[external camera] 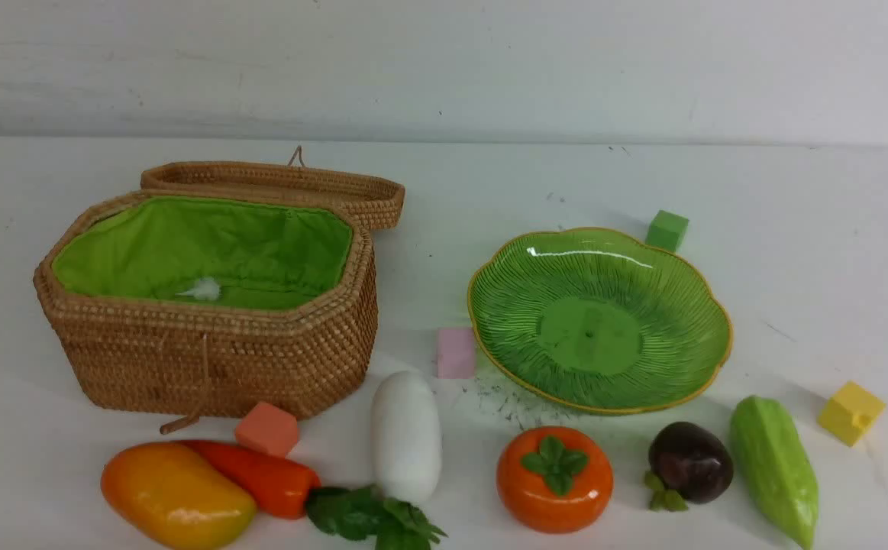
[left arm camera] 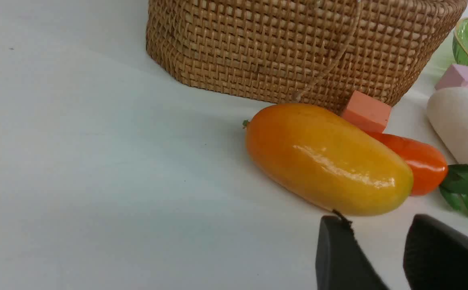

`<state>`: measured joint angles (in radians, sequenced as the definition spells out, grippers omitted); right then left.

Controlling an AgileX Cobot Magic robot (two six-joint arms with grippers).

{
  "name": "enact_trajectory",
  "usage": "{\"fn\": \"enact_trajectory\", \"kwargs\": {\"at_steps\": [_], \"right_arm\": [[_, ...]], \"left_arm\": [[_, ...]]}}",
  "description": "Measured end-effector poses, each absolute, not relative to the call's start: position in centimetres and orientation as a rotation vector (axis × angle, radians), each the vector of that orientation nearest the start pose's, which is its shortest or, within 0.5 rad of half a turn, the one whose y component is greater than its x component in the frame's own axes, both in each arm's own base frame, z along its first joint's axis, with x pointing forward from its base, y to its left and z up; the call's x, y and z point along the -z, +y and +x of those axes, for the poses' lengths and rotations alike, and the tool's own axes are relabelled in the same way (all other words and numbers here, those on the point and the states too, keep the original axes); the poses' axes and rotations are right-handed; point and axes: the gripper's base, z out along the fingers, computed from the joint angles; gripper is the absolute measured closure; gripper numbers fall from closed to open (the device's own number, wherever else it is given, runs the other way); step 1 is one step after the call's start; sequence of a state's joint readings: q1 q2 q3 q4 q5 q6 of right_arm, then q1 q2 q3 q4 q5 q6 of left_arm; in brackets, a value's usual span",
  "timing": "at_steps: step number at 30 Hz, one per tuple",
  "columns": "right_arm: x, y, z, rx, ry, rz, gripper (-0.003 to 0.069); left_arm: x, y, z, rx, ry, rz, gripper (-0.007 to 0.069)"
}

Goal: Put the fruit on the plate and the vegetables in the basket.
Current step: Grab the mango with your left arm and place it on the right plate

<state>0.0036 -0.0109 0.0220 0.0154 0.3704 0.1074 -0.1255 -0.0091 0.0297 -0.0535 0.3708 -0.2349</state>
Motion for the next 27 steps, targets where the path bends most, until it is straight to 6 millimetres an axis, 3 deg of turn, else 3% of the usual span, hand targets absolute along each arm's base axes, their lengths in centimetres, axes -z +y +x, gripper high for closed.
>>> {"fn": "enact_trajectory", "kwargs": {"at_steps": [23, 27], "right_arm": [[-17.31, 0.07, 5.26, -0.092, 1.863, 0.106, 0.0418], [-17.31, 0.07, 5.26, -0.092, 1.863, 0.106, 0.0418]], "left_arm": [[-17.06, -0.84, 5.22, 0.3, 1.878, -0.136, 0.0386], [-17.83, -0.86, 5.42, 0.323, 1.79, -0.144, 0.0386]]}}
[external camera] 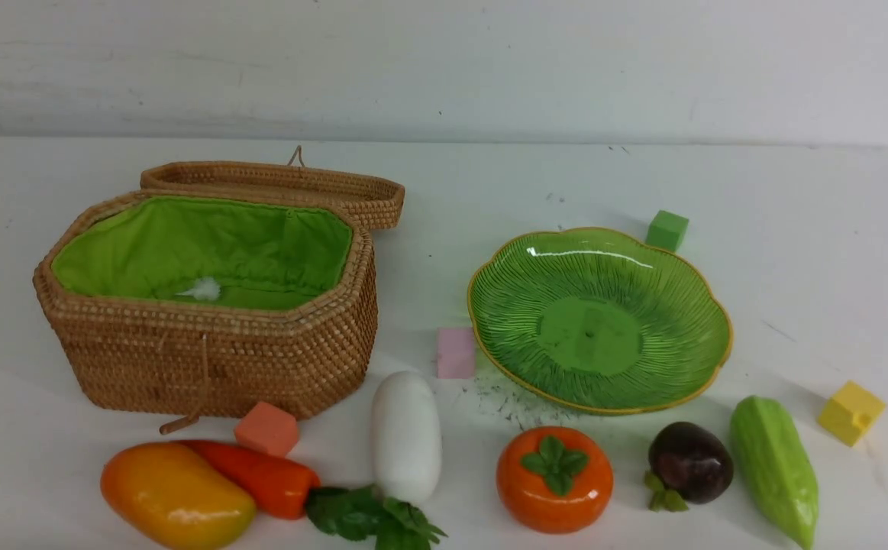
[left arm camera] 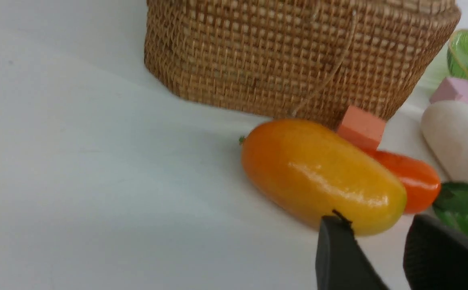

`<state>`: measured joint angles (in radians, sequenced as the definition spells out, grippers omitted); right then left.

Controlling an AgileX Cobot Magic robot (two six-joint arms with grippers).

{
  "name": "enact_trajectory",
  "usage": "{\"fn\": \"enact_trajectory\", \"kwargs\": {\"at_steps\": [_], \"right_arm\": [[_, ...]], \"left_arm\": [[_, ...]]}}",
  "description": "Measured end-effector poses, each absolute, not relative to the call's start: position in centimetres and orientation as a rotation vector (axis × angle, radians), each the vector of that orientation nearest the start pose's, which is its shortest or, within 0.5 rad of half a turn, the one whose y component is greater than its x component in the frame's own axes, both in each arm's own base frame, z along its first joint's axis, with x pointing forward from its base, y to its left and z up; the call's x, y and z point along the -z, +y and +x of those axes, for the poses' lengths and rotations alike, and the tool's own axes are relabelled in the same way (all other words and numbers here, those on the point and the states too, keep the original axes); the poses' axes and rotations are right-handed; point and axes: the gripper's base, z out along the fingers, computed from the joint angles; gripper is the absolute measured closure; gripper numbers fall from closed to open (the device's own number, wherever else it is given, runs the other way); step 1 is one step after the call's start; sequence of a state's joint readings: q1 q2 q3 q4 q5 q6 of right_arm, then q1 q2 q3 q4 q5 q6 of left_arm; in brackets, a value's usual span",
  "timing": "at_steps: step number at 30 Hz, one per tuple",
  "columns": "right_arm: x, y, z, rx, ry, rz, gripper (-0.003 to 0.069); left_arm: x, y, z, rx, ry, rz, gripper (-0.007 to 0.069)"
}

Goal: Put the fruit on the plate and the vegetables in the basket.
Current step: Grab the mango with your left arm and place it on the right plate

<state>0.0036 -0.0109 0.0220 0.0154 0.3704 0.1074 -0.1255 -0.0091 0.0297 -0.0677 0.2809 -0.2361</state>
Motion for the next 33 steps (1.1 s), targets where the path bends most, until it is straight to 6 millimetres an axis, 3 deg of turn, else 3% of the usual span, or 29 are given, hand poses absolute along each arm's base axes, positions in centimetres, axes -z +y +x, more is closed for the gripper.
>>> {"fn": "enact_trajectory", "kwargs": {"at_steps": [5, 11, 13, 16, 20, 27, 29, 33], "right_arm": [[-17.3, 0.1, 5.3, -0.092, 1.863, 0.106, 0.0418], [-17.3, 0.1, 5.3, -0.092, 1.863, 0.106, 0.0418], [-17.3, 0.1, 5.3, -0.092, 1.863, 0.106, 0.0418], [-17.3, 0.1, 5.3, -0.092, 1.863, 0.106, 0.0418], [-17.3, 0.1, 5.3, -0.091, 1.863, 0.106, 0.0418], [-17.4, -0.1, 5.3, -0.039, 1.852, 0.073, 0.0418], [-17.4, -0.1, 5.3, -0.051, 1.842, 0.085, 0.0418], [-18.7, 0.3, 5.6, -0.345, 1.667, 0.341, 0.0418]], "left_arm": [[-20.2, -0.8, 5.6, 0.578, 1.505, -0.357, 0.0386], [-21.4, -0.1, 5.6, 0.837, 1.296, -0.621, 0.0386], [-21.6, 0.0, 5.5, 0.858, 1.272, -0.643, 0.0398], [-22.8, -0.3, 5.3, 0.875, 1.301, -0.615, 0.0481], [-26.4, -1.0, 5.1, 0.801, 1.412, -0.482, 0.0638], [-31.5, -2.5, 7.6, 0.59, 1.841, -0.227, 0.0638], [-31.9, -2.9, 8.3, 0.566, 1.964, -0.163, 0.0638], [-33.1, -4.3, 10.3, 0.593, 2.255, 0.008, 0.0638]]}}
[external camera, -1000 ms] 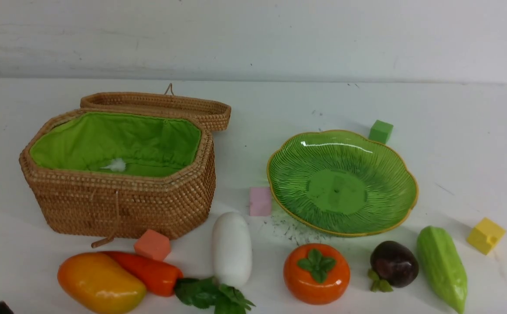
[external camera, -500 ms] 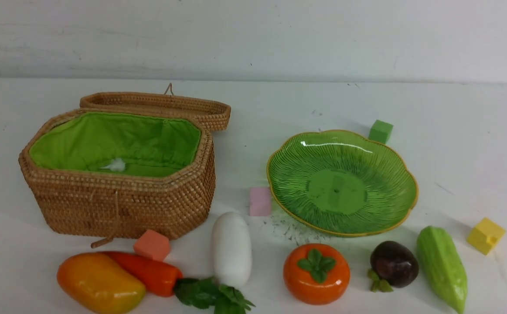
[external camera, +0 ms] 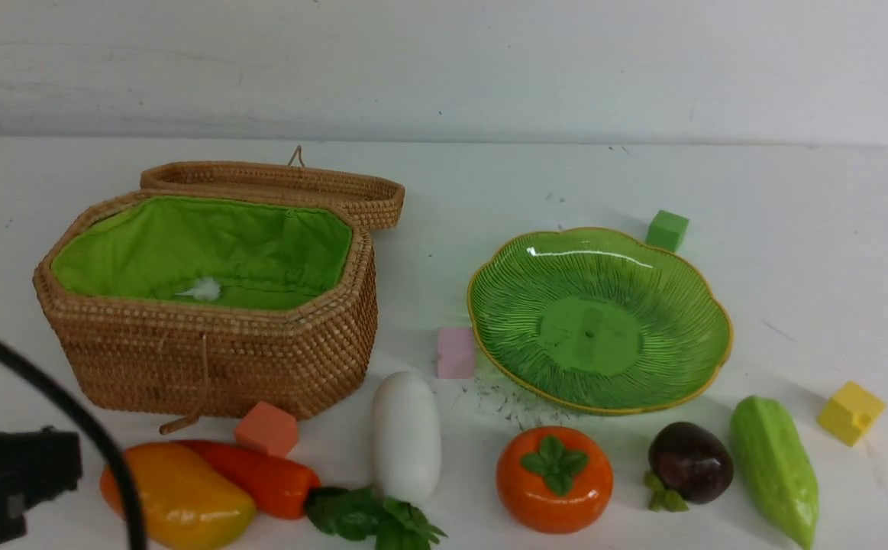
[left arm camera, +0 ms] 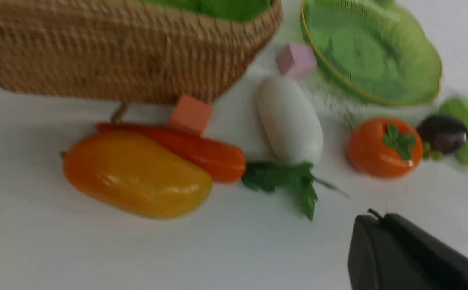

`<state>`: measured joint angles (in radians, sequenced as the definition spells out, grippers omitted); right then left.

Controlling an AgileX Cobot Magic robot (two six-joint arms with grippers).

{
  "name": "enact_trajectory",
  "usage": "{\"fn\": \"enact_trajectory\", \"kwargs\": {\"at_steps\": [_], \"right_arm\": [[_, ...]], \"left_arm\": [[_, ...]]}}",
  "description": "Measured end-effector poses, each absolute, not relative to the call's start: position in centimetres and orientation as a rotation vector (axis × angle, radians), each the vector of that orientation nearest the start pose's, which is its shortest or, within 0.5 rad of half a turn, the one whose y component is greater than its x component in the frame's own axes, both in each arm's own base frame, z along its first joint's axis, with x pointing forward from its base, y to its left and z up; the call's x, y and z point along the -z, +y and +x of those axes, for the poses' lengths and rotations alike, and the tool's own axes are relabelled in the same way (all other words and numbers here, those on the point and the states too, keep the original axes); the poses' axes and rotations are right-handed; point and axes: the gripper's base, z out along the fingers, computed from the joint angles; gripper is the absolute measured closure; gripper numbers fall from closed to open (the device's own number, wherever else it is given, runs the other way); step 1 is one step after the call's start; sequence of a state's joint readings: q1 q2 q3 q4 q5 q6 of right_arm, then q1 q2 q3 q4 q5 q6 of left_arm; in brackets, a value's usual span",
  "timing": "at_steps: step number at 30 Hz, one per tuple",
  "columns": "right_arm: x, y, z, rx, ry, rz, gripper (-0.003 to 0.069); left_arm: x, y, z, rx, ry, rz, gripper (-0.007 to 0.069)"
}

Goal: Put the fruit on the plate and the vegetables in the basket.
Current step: Grab the mango with your left arm and place it on the right plate

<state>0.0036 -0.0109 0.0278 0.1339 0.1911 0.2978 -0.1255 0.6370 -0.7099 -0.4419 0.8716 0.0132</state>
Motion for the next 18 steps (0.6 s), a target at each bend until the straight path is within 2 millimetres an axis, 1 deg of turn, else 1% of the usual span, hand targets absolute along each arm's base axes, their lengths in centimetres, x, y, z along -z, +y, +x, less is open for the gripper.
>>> {"fn": "enact_trajectory", "kwargs": {"at_steps": [2, 5, 7, 8, 9, 10, 11, 13, 14, 15, 16, 17, 18], "right_arm": [[-19.4, 0.3, 5.7, -0.493, 1.564, 0.469, 0.0418], [-20.2, 0.1, 5.7, -0.611, 1.448, 0.567, 0.0422], [-20.6, 0.2, 5.6, -0.655, 1.449, 0.592, 0.0435], [-21.0, 0.4, 5.5, -0.673, 1.484, 0.59, 0.0447], [-21.9, 0.7, 5.2, -0.686, 1.526, 0.563, 0.0467], [-23.1, 0.9, 4.9, -0.687, 1.575, 0.516, 0.049], [-24.8, 1.2, 4.6, -0.68, 1.606, 0.457, 0.0515], [-28.4, 1.8, 4.1, -0.642, 1.761, 0.265, 0.0564], [-29.5, 2.1, 3.8, -0.619, 1.839, 0.176, 0.0578], [-30.9, 2.3, 3.7, -0.614, 1.877, 0.109, 0.0589], [-31.8, 2.5, 3.7, -0.601, 1.918, 0.058, 0.0596], [-33.9, 2.9, 3.5, -0.583, 2.027, -0.092, 0.0605], [-35.0, 3.1, 3.4, -0.575, 2.087, -0.177, 0.0606]], "left_arm": [[-33.1, -4.7, 11.2, 0.612, 2.325, 0.056, 0.0638], [-32.8, -4.9, 12.0, 0.613, 2.371, 0.094, 0.0638], [-32.5, -5.0, 12.3, 0.611, 2.396, 0.102, 0.0638], [-32.3, -5.0, 12.4, 0.611, 2.412, 0.106, 0.0638], [-32.2, -5.0, 12.5, 0.609, 2.428, 0.11, 0.0638], [-32.0, -5.0, 12.6, 0.604, 2.444, 0.114, 0.0638], [-31.9, -5.0, 12.6, 0.597, 2.453, 0.117, 0.0638], [-32.0, -4.9, 12.7, 0.57, 2.464, 0.131, 0.0638], [-32.2, -4.8, 12.7, 0.56, 2.459, 0.135, 0.0638], [-32.3, -4.8, 12.7, 0.551, 2.458, 0.138, 0.0638], [-32.4, -4.8, 12.8, 0.546, 2.455, 0.141, 0.0638], [-32.7, -4.7, 12.7, 0.534, 2.455, 0.151, 0.0638], [-32.9, -4.7, 12.7, 0.531, 2.459, 0.157, 0.0638]]}}
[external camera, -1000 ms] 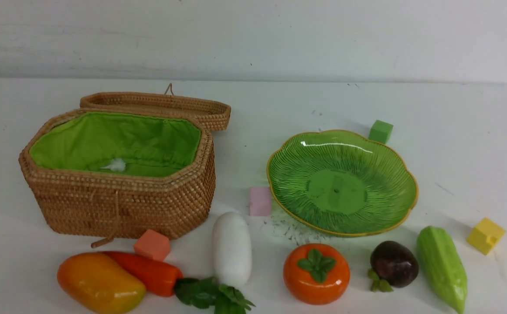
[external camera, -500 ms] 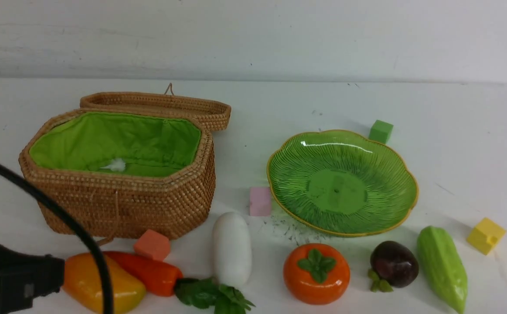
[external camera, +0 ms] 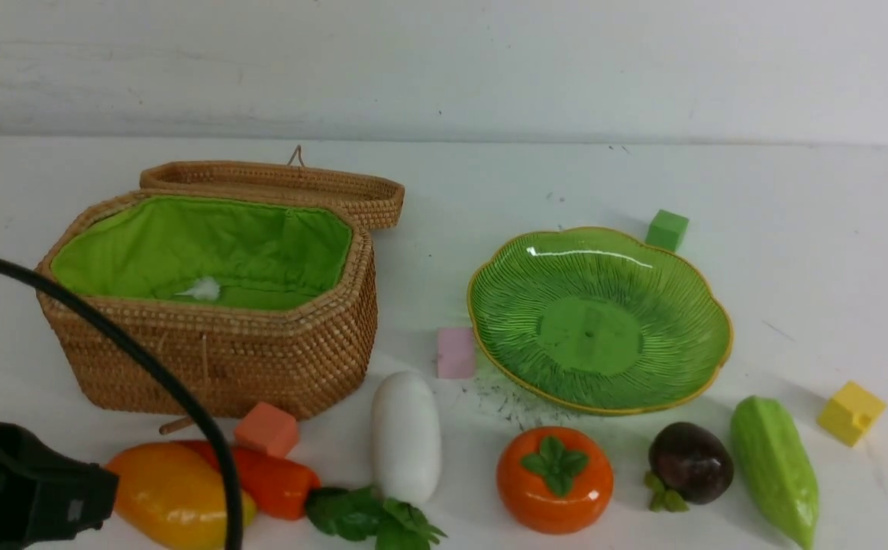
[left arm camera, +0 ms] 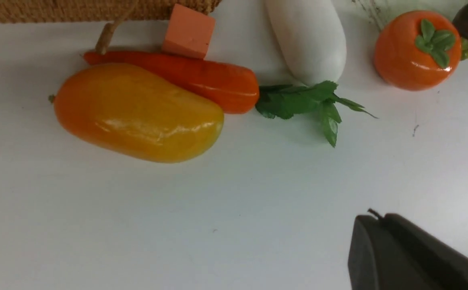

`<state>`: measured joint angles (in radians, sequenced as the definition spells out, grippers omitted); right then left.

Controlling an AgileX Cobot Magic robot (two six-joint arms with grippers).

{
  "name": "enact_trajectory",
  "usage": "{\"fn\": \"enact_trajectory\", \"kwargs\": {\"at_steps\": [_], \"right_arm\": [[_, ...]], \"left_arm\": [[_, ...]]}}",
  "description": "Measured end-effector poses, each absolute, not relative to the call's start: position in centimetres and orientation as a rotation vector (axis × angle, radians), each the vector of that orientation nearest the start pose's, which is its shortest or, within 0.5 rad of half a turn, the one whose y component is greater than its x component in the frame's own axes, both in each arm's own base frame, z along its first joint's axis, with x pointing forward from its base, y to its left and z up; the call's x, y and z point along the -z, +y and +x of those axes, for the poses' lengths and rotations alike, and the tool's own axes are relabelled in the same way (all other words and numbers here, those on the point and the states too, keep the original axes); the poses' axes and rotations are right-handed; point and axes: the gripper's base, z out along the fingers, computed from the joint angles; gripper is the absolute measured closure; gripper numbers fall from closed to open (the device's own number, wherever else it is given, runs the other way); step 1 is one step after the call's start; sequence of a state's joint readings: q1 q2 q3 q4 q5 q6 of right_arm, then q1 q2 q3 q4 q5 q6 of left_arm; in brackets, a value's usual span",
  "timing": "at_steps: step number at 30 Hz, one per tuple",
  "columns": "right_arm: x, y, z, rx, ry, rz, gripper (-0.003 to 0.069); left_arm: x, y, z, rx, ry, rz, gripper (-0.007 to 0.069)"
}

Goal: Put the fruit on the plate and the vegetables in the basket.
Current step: Grab the mango with your left arm and place it on the right plate

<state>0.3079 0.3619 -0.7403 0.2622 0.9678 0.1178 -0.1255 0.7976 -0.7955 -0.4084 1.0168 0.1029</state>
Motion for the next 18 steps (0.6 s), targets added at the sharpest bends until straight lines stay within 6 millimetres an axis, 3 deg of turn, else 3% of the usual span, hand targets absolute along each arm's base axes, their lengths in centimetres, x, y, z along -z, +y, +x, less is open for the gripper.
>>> {"fn": "enact_trajectory", "kwargs": {"at_steps": [3, 5, 8, 11, 14, 18], "right_arm": [[-37.6, 3.7, 3.6, -0.549, 2.22, -0.394, 0.0608], [-38.3, 3.9, 3.7, -0.541, 2.239, -0.455, 0.0608], [-40.1, 4.4, 3.9, -0.522, 2.205, -0.632, 0.0605], [-40.5, 4.7, 3.8, -0.514, 2.154, -0.746, 0.0602], [-40.6, 4.9, 3.5, -0.514, 2.105, -0.844, 0.0597], [-40.7, 5.0, 3.4, -0.498, 2.067, -0.91, 0.0592]], "left_arm": [[-33.4, -5.0, 12.5, 0.521, 2.477, 0.232, 0.0638], [-33.4, -5.2, 12.4, 0.518, 2.483, 0.29, 0.0638], [-32.9, -6.3, 11.7, 0.499, 2.503, 0.618, 0.0638], [-32.3, -7.1, 11.7, 0.446, 2.492, 0.894, 0.0638], [-31.0, -7.6, 13.2, 0.336, 2.487, 1.134, 0.0638], [-29.4, -8.1, 16.2, 0.193, 2.478, 1.286, 0.0625]]}}
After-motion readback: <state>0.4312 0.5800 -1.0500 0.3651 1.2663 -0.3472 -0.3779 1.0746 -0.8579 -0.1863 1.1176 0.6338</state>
